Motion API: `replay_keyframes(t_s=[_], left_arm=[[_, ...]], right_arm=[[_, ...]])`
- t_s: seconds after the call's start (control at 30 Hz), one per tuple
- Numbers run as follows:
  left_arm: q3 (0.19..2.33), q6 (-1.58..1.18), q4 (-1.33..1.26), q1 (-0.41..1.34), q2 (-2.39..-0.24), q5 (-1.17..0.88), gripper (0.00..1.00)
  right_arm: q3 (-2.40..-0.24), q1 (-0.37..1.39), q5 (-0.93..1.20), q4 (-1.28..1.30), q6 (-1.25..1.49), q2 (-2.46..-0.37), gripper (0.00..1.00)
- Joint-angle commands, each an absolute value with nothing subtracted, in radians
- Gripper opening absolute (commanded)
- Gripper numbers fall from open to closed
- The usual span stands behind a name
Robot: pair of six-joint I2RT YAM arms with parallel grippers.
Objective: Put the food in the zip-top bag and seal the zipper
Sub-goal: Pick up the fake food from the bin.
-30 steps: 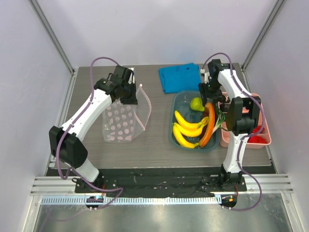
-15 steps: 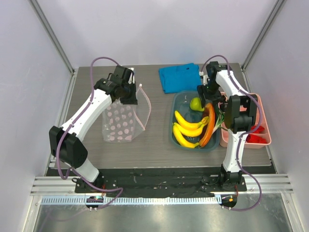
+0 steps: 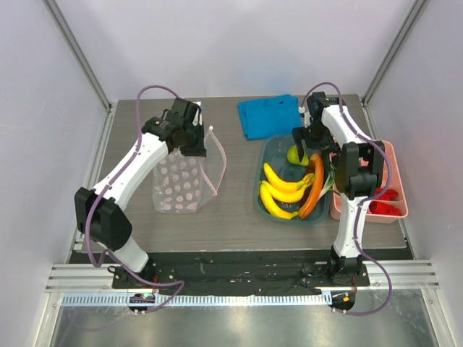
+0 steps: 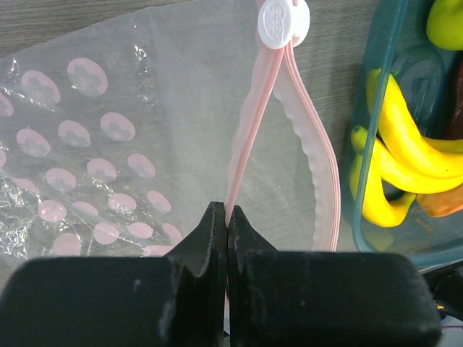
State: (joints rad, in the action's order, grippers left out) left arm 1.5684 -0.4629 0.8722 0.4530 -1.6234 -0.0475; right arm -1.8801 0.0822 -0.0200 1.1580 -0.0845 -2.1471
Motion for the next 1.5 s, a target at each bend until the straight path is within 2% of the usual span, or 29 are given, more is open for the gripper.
replay_keyframes(t_s=[0.0,0.03,0.07,0.13,0.17,0.23,0.27,0.33,0.37,0.4,0.63,0.97,1.23,1.47], left_arm=[[1.605,-0.459,0.847,0.454,-1.623,-0.057,0.00],[1.605,-0.457,0.845,0.453,-1.624,-0.057,0.00],[1.605,-0.457,0.845,0.453,-1.624,-0.057,0.00],[1.606,-0.459,0.842,0.453,-1.624,-0.058,0.00],[1.608,-0.457,0.842,0.453,-1.626,-0.055,0.00],[1.608,-0.457,0.844,0.451,-1.624,-0.051,0.00],[1.608,-0.454,0.844,0.453,-1.624,-0.048,0.00],[1.611,-0.454,0.844,0.453,-1.623,-0.045,0.00],[1.609,-0.454,0.844,0.451,-1.621,-0.044,0.00],[1.611,-0.456,0.845,0.451,-1.623,-0.044,0.00],[1.634,-0.466,0.851,0.449,-1.612,-0.032,0.00],[1.651,-0.495,0.859,0.448,-1.589,-0.008,0.00],[1.661,-0.528,0.847,0.439,-1.578,0.025,0.00],[1.669,-0.572,0.801,0.434,-1.559,0.038,0.00]], right_arm=[[-1.894,0.074,-0.069,1.138,-0.064,-2.120,0.85],[-1.885,0.077,-0.055,1.137,-0.064,-2.126,0.80],[-1.879,0.075,-0.043,1.137,-0.066,-2.128,0.67],[-1.870,0.074,-0.012,1.141,-0.064,-2.131,0.55],[-1.870,0.074,0.023,1.143,-0.064,-2.131,0.44],[-1.888,0.074,0.046,1.152,-0.063,-2.128,0.35],[-1.899,0.074,0.057,1.154,-0.063,-2.119,0.27],[-1.937,0.068,0.074,1.170,-0.067,-2.112,0.19],[-1.948,0.064,0.090,1.175,-0.069,-2.108,0.07],[-1.971,0.060,0.100,1.186,-0.071,-2.094,0.01],[-2.085,0.018,0.189,1.249,-0.069,-2.007,0.01],[-2.085,0.012,0.189,1.269,-0.104,-1.817,0.01],[-2.046,0.012,0.173,1.132,-0.112,-1.645,0.01],[-2.057,0.012,0.228,0.881,0.070,-1.572,0.01]])
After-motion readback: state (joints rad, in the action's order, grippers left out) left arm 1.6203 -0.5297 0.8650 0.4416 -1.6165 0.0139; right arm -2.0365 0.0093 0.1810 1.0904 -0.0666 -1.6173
